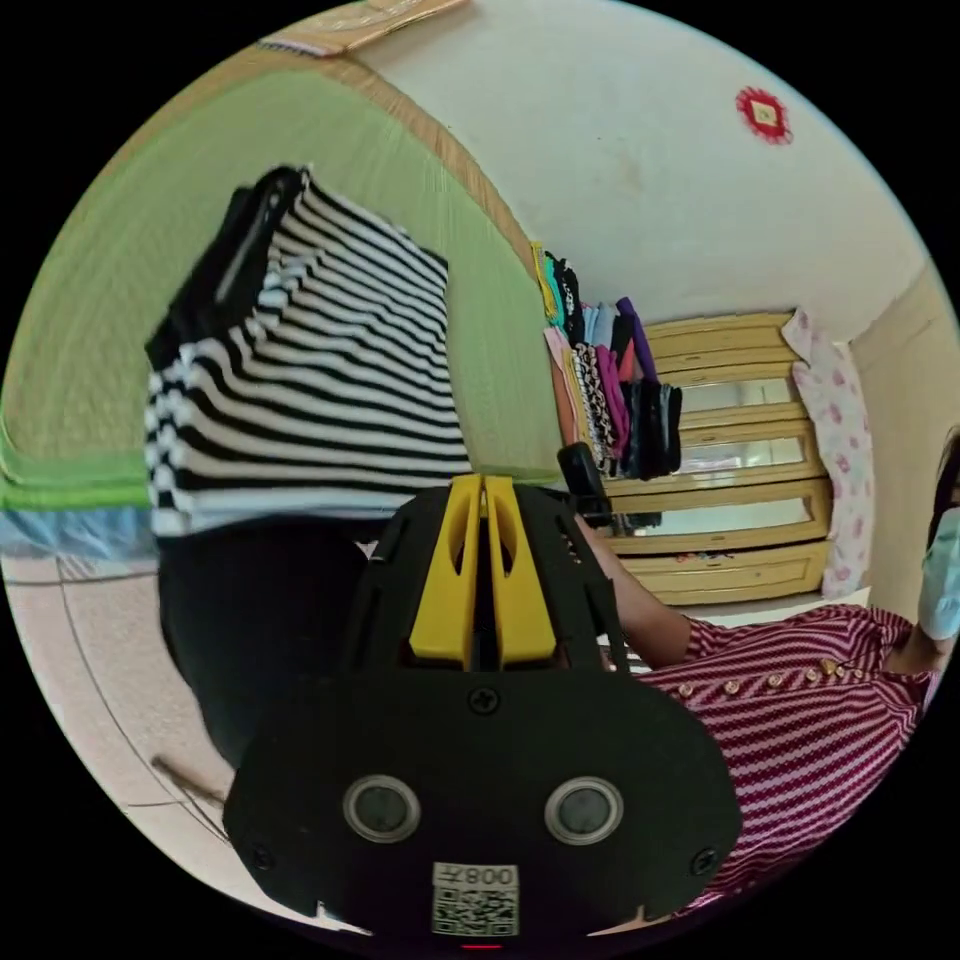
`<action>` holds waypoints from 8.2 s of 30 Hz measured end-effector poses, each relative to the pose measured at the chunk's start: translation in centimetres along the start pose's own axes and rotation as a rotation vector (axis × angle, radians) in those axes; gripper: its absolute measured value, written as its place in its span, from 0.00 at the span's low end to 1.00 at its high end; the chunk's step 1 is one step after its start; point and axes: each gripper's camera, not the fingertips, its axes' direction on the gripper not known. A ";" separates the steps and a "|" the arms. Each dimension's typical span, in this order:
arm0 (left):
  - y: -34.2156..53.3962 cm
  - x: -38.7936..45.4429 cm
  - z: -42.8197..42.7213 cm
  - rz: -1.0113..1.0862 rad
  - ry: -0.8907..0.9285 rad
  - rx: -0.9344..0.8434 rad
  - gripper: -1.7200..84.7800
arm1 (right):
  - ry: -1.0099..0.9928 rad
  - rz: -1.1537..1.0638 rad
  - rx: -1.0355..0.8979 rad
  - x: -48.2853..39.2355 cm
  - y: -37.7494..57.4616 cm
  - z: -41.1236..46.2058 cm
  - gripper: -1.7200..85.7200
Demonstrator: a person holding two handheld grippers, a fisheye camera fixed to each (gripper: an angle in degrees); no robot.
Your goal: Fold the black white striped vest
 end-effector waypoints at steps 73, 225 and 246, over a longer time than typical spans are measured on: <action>-1.1 -7.6 -0.7 -0.358 0.339 0.102 0.06 | -0.308 0.028 0.100 1.6 5.2 -0.8 0.04; -1.5 17.3 22.2 0.209 0.557 -0.130 0.05 | -0.412 -0.439 0.643 1.1 -14.6 -57.4 0.03; -31.6 45.3 50.0 0.697 0.320 0.027 0.05 | -0.154 -0.595 0.861 2.1 -33.6 -101.3 0.04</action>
